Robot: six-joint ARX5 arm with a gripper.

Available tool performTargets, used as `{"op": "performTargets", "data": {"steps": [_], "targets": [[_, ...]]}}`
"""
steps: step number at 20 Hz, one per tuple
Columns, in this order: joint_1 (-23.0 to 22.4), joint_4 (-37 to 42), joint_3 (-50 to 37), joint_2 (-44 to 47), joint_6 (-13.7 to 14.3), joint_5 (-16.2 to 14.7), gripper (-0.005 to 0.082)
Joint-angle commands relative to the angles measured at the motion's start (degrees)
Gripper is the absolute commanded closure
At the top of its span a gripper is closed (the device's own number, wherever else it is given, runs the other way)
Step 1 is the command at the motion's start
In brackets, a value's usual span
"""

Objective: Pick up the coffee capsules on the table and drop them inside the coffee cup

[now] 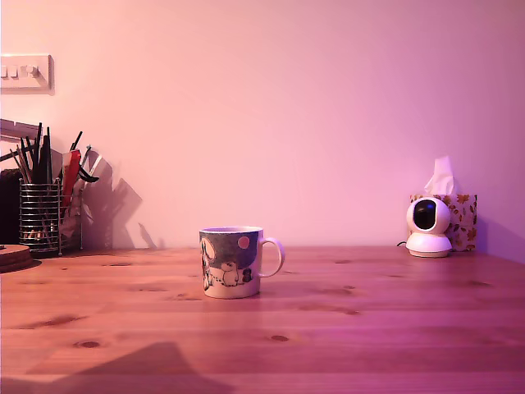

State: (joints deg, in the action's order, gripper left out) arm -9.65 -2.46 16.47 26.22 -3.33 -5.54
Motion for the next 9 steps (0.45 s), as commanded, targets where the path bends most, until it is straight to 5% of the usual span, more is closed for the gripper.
{"op": "performTargets", "data": {"steps": [1, 9], "targets": [[0.1, 0.6, -1.5, 0.0, -0.3, 0.0, 0.0789], [0.1, 0.9, -1.5, -0.1, -0.8, 0.0, 0.0789]]}}
